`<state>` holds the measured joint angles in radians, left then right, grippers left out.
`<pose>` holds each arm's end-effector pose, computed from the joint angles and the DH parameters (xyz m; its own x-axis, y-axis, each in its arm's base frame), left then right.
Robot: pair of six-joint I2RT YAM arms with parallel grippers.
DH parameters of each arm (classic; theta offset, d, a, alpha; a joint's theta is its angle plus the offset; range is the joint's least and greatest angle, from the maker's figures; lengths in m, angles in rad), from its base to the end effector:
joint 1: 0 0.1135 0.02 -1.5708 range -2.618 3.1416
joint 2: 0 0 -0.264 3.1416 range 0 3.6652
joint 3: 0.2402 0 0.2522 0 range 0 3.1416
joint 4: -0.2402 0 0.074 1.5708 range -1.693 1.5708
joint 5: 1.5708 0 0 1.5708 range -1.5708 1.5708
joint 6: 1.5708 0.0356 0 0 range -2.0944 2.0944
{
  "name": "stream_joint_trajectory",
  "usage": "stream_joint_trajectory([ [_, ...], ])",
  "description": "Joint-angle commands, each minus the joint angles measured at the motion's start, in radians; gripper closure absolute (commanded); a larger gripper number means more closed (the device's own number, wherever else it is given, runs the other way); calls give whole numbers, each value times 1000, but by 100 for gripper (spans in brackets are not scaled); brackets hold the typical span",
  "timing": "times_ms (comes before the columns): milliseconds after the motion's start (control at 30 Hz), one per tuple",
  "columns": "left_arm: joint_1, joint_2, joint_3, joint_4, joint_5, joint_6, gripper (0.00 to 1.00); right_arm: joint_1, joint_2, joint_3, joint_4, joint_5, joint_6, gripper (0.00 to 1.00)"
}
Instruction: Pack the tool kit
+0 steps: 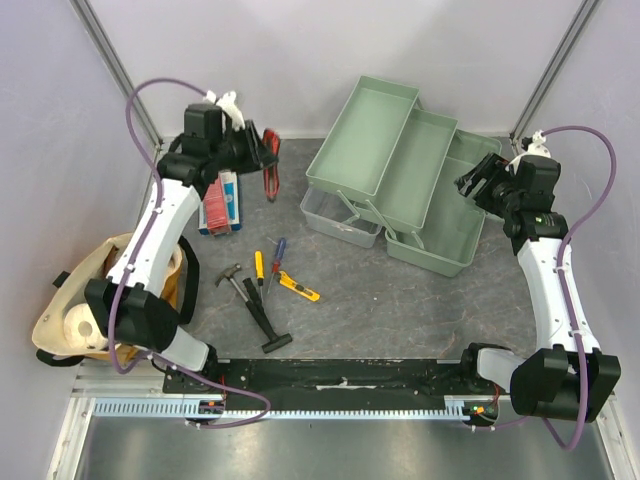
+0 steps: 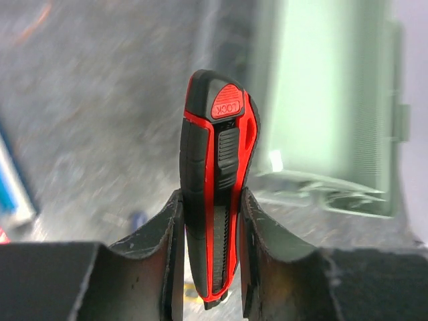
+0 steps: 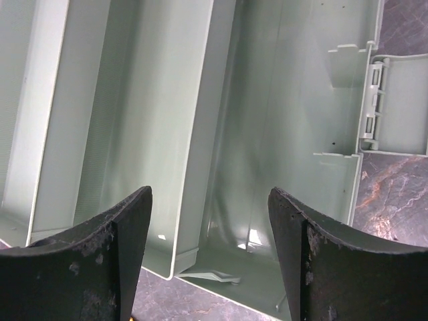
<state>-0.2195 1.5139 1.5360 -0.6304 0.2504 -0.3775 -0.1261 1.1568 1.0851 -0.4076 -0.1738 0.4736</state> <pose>0.3276 -0.0821 0.3805 -0.6694 -0.2165 -0.7106 0.1750 0.8837 -0.4341 0.2579 -0.0265 0.3472 -0.4201 0.5061 -0.7533 0.1834 0.8603 0.4757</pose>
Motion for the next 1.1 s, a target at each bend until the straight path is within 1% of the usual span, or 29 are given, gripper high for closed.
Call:
stream_joint_trajectory([
  [0,-52,89,230,169,233,31,98,8,-22,41,42,-67,-49,23],
  [100,-107,196,363,219,282,0,98,29,-34,39,52,-92,-67,24],
  [233,-187,372,568,225,287,-17,98,66,-49,36,56,-102,-78,25],
  [367,-234,535,709,248,313,-9,98,108,-63,15,66,-89,-63,25],
  [433,-251,592,753,256,302,-15,98,120,-68,6,67,-76,-53,25],
  [467,-254,612,765,261,302,-21,98,150,-71,-1,69,-69,-50,25],
  [667,-277,670,759,316,333,-122,98,177,-75,-17,67,-36,-36,26],
  [733,-285,681,756,321,328,-133,95,178,-72,-16,67,-27,-36,26],
  [800,-291,695,753,322,325,-141,89,180,-69,-14,69,-20,-32,26],
  [833,-291,700,750,327,331,-141,86,178,-68,-13,69,-9,-29,25],
  [900,-290,713,747,339,342,-143,75,180,-72,-10,67,17,-20,25],
  [967,-290,726,748,345,352,-143,68,178,-80,-5,69,39,-15,25],
  [1067,-290,735,739,342,360,-132,64,178,-83,7,69,66,-13,25],
])
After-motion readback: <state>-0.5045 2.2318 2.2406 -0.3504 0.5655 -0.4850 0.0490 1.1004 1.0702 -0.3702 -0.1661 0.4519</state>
